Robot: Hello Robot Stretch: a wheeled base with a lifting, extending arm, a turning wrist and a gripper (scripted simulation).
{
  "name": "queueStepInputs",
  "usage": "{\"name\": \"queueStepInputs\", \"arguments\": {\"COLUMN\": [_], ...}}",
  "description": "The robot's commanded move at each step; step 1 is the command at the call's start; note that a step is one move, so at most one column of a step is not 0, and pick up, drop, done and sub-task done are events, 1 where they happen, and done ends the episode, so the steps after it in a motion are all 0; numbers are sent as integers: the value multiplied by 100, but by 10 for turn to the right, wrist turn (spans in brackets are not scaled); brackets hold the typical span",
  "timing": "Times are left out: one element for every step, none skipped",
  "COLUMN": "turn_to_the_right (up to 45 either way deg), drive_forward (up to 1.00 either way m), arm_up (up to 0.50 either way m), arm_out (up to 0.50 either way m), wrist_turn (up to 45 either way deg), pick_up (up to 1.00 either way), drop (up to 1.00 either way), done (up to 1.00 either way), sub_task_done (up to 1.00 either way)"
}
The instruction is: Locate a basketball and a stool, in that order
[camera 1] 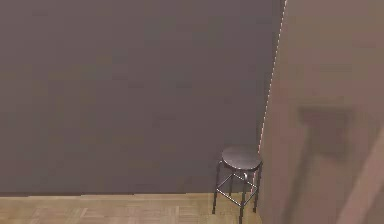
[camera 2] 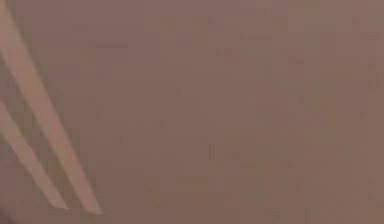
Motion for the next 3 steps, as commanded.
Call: {"name": "queueStepInputs", "arguments": {"turn_to_the_right": [120, 0, 0], "drive_forward": [0, 25, 0], "arm_up": [0, 0, 0], "arm_out": [0, 0, 0], "wrist_turn": [0, 0, 0], "pick_up": [0, 0, 0], "drop": [0, 0, 0], "done": [0, 0, 100], "sub_task_done": [0, 0, 0]}}
